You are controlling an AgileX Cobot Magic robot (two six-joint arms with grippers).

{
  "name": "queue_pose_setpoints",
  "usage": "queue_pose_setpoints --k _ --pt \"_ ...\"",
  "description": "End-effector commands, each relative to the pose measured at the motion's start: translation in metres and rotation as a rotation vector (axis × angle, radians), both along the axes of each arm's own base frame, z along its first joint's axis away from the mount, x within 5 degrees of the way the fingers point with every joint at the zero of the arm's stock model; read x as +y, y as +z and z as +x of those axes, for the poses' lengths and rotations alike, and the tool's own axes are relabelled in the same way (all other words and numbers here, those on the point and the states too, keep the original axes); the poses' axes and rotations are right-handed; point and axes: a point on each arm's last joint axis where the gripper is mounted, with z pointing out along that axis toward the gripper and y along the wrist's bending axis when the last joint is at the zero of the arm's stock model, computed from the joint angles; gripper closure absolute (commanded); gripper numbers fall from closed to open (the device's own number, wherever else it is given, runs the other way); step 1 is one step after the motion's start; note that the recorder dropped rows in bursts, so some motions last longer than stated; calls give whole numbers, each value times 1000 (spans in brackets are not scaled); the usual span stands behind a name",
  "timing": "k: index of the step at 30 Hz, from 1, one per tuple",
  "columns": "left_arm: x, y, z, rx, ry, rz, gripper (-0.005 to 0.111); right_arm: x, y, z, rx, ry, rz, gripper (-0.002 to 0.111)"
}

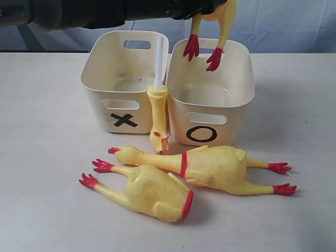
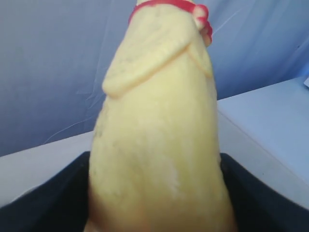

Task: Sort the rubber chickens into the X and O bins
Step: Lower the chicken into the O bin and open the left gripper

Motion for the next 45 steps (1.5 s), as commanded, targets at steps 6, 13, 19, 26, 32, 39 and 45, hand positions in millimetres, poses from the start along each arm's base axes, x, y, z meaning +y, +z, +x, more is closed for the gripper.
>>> queue_pose_setpoints --k 6,13,19,26,32,39,45 --pt "-4 1 -1 -5 -20 -10 88 0 1 0 -15 4 -1 108" --pt "-5 1 -1 -5 -22 -10 66 0 1 0 -15 4 -1 108" --pt "-4 0 0 -5 -16 -8 54 0 0 0 -11 4 -1 108" --pt "-4 0 0 -3 -16 -10 40 0 0 0 -11 4 -1 108" --pt "-3 0 0 5 0 -13 32 0 0 0 -11 4 -1 108" --pt "-5 1 -1 16 -16 -29 14 0 0 0 -13 4 -1 108" --pt "-6 1 -3 36 -36 -55 13 0 0 0 -13 4 -1 108"
